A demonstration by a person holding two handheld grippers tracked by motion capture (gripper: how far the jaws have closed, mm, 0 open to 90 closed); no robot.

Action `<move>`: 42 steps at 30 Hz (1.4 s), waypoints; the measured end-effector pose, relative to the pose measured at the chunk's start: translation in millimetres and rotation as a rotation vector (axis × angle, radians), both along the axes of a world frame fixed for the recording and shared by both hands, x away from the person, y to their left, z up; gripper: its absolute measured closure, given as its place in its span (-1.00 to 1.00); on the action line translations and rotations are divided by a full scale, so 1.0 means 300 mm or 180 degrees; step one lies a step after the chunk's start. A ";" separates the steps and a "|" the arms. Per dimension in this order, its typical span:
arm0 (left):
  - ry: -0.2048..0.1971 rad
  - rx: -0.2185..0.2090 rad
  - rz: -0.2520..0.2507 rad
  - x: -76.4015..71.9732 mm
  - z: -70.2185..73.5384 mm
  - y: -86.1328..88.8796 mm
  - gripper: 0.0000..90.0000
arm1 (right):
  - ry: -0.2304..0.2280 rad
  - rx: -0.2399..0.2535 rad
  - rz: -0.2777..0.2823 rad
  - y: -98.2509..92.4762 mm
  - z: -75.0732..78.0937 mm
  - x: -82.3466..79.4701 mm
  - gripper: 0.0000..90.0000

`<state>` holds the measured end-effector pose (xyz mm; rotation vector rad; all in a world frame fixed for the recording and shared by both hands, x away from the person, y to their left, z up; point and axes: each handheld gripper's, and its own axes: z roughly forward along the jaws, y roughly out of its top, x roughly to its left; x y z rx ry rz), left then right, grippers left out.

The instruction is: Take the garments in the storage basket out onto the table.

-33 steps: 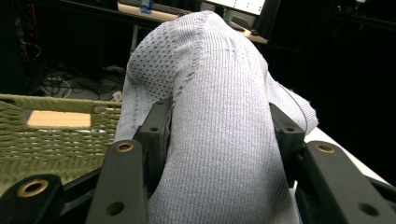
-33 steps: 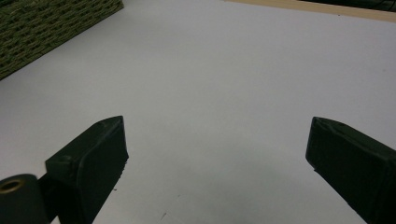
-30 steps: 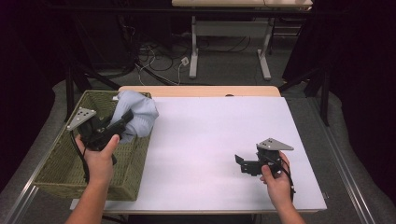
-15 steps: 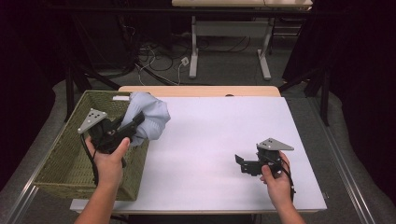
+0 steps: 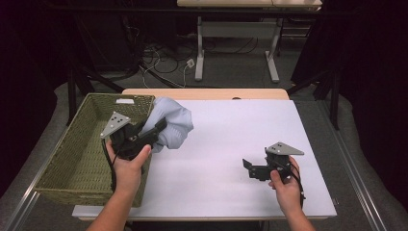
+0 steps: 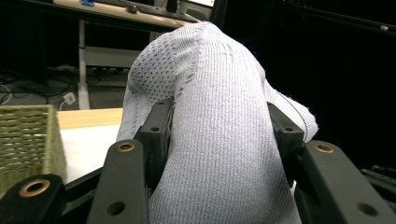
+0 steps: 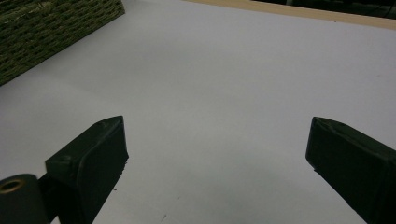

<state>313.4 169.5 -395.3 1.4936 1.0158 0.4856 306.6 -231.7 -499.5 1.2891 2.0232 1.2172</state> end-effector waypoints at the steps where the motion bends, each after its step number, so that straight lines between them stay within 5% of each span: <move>1: 0.0001 0.0000 -0.0011 0.001 -0.001 -0.009 0.18 | -0.0034 0.0007 0.0008 0.000 -0.001 0.002 -0.89; 22: 0.0125 0.0040 -0.0277 -0.003 -0.061 -0.138 0.19 | -0.0031 0.0014 0.0002 -0.006 -0.001 0.002 -0.87; 42: 0.0373 0.0304 -0.0504 -0.003 -0.150 -0.206 0.19 | -0.0035 0.0017 0.0019 -0.005 -0.001 0.000 -0.87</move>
